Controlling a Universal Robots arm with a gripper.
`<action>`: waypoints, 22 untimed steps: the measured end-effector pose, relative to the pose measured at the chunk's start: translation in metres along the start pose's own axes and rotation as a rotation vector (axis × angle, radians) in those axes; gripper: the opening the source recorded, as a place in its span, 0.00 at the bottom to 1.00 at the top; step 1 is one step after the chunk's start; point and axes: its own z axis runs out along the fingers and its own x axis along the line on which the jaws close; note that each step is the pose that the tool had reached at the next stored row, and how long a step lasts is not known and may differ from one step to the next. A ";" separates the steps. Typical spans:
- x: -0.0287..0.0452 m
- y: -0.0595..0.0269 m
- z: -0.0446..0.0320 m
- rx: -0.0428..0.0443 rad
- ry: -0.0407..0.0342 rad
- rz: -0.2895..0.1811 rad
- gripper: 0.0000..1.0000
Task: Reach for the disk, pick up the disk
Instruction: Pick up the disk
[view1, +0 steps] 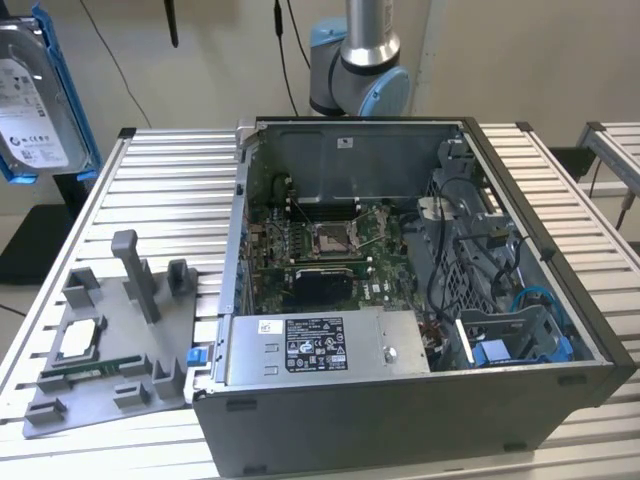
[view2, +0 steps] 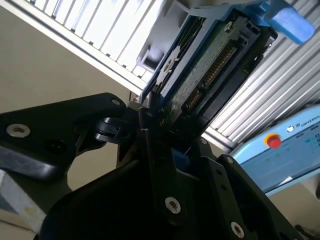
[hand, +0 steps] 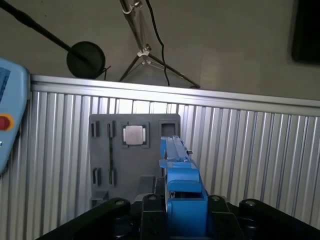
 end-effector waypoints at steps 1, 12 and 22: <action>-0.0001 0.0000 -0.0025 0.0000 0.0000 0.000 0.00; -0.0003 -0.0001 -0.0271 0.0000 0.0000 0.000 0.00; -0.0004 -0.0002 -0.0286 0.0001 0.0000 0.000 0.00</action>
